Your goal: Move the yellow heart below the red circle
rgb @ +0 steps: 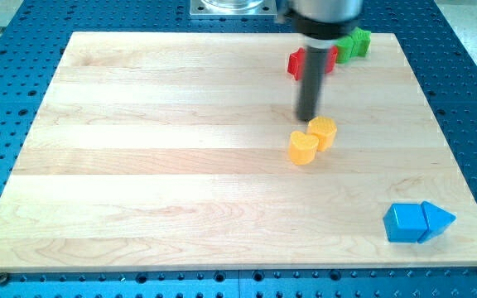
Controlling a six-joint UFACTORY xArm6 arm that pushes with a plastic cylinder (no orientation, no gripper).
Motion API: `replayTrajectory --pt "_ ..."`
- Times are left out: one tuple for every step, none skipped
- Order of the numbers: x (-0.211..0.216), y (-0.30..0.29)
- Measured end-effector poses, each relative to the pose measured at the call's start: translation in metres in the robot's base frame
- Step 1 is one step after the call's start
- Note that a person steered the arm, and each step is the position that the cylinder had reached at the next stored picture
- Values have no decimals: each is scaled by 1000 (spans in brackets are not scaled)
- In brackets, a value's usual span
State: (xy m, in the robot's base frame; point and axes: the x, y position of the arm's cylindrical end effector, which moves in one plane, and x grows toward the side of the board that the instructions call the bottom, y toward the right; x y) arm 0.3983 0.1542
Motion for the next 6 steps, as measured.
replayTrajectory --pt "26 71" --pt "107 -2" --pt "83 -98" --pt "75 -100" --pt "51 -101" --pt "2 -82"
